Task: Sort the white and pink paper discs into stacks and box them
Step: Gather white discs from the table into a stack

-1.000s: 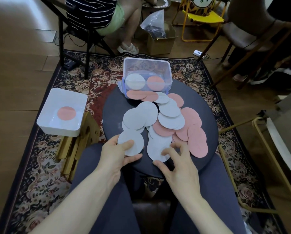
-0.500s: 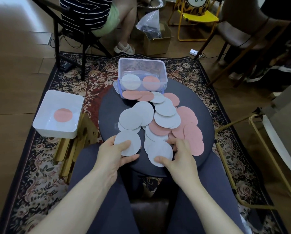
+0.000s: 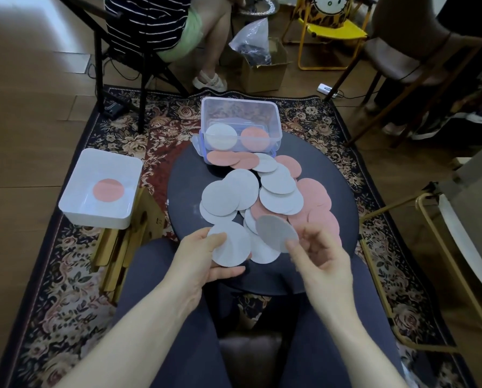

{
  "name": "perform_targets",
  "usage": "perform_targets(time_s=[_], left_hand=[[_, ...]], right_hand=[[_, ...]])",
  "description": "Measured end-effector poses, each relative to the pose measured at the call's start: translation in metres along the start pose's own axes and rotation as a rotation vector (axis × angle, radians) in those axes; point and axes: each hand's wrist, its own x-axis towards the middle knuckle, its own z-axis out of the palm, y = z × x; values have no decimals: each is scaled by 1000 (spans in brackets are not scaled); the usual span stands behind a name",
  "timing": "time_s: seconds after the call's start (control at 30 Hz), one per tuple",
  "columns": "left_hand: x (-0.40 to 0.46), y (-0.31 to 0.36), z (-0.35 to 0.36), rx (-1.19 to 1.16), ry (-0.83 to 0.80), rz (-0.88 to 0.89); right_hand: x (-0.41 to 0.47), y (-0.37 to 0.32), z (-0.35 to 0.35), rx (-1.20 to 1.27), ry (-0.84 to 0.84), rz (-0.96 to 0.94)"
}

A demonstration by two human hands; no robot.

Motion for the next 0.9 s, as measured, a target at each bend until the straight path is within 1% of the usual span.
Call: perform_targets(time_s=[0.07,0.1,0.2,0.27,0.33,0.4,0.5,0.6,0.7,0.77,0.83,0.9], left_hand=[[-2,0,2,-18,-11,-7],[-3,1,2,-31,-14,-8],[-4,3,2,-60,-50,1],[-4,4,2,-31,-96,21],[-4,4,1,-1,-105,40],[-2,2,0,-9,-44,50],[3,1,-3,-100,121,63],[8,4,-10,-165,235,52],[11,5,-14,-149,284,36],[12,5,-14,-144,288,35],[13,6,-15,-139,286,33],[14,6,-17,-139,280,29]], right_hand=[[-5,3,8,-100,-63,-137],[-7,6,11,-131,-89,-170],[-11,13,19,-174,-123,-160],[-12,16,22,-199,-129,-157],[-10,17,23,-205,-141,-144],[-5,17,25,-214,-170,-135],[10,15,29,-271,-208,-141],[39,9,40,-379,-252,-150],[75,2,57,-597,-297,-223],[96,-4,68,-765,-382,-291],[111,-7,78,-907,-493,-285],[120,-7,82,-1004,-574,-236]])
